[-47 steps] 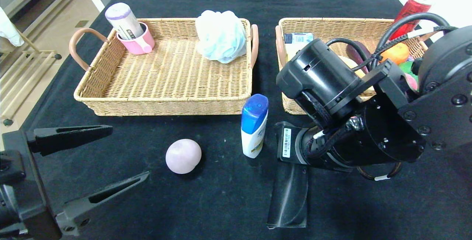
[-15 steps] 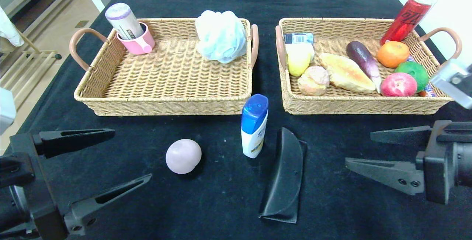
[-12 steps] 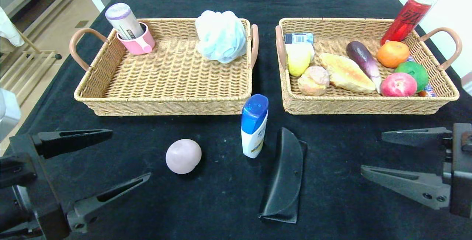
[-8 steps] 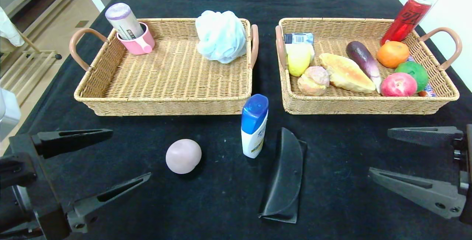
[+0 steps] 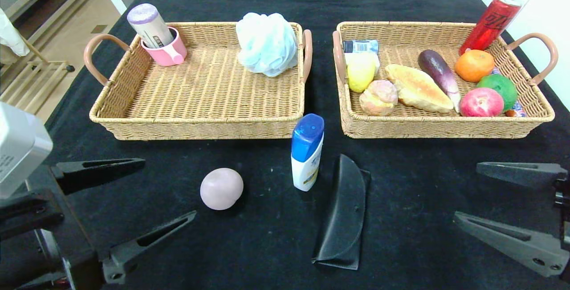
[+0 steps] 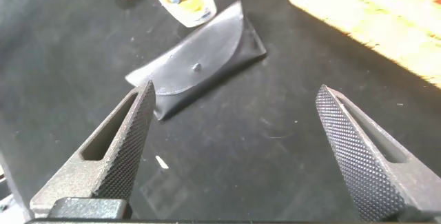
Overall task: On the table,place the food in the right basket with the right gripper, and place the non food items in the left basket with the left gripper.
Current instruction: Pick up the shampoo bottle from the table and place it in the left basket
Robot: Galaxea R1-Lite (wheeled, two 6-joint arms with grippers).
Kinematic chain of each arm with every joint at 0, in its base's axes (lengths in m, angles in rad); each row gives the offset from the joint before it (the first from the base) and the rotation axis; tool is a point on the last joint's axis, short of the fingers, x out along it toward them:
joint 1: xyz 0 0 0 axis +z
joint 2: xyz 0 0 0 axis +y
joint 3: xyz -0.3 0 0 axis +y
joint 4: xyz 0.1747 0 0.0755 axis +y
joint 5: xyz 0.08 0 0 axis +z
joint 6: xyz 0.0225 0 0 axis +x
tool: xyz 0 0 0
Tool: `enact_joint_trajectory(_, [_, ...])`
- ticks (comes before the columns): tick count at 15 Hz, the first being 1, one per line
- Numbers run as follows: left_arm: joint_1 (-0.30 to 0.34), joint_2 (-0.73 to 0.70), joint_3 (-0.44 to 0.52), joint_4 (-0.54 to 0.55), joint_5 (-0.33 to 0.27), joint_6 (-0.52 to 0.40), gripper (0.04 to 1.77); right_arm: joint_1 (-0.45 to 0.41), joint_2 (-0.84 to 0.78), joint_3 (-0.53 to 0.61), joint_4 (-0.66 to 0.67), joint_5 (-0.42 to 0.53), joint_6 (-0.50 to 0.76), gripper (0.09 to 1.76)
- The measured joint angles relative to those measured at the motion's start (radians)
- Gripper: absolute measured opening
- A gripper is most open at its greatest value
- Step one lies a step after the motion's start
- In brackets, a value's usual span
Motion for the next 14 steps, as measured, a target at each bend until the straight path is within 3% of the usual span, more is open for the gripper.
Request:
enact_joint_trajectory(3, [-0.051,0.033,-0.028,0.007,0.003,-0.136,1.72,-0.014,-0.005,-0.001,-0.001,0.005,0.001,1.70])
enact_joint_trajectory(5, [-0.097,0.065,-0.048,0.007,0.024,-0.169,1.72,-0.018,-0.007,-0.003,-0.001,0.002,0.001,1.70])
enact_joint_trajectory(10, [-0.215,0.212,-0.053,-0.026,0.165,-0.181,1.72,-0.047,-0.006,-0.010,-0.005,0.003,0.001,1.70])
enact_joint_trajectory(14, [-0.293,0.313,-0.050,-0.216,0.274,-0.226,1.72,-0.050,-0.006,-0.012,-0.003,0.003,0.001,1.70])
